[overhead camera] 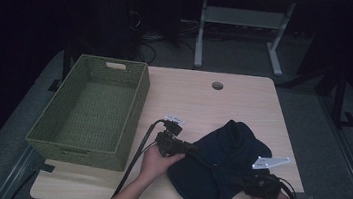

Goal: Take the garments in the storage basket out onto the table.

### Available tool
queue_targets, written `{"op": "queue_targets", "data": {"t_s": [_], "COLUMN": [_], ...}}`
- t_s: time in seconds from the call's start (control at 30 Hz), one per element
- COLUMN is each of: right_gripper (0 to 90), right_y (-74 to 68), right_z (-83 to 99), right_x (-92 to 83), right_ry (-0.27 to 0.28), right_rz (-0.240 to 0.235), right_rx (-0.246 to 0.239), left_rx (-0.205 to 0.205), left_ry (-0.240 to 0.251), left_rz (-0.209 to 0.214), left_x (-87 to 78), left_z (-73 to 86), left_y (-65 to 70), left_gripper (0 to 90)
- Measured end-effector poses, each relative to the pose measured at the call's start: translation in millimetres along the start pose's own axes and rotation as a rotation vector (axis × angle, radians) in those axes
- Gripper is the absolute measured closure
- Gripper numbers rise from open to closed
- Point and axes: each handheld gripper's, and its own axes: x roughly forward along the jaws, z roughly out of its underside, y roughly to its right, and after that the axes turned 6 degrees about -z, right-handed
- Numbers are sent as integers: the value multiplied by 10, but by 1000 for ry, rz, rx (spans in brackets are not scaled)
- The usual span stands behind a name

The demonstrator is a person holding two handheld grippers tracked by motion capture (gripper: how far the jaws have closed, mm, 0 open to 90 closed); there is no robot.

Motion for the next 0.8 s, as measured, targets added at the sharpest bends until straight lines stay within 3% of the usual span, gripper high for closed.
{"op": "queue_targets", "data": {"t_s": [0.1,0.27,0.37,0.8], "right_gripper": [748,796,806,815], "right_y": [15,65,103,271], "right_z": [15,11,-40,-371], "right_x": [-55,-55,-26,187], "right_ry": [26,16,18,15], "right_rz": [11,51,69,104], "right_rx": [7,28,27,46], "left_rx": [1,27,30,-9], "left_ry": [-36,-74,-72,-66], "left_rz": [-19,-62,-83,-76], "left_x": [38,63,28,-237], "left_z": [18,84,140,442], "left_y": [-20,-1,12,-15], "left_gripper": [650,653,655,657]}}
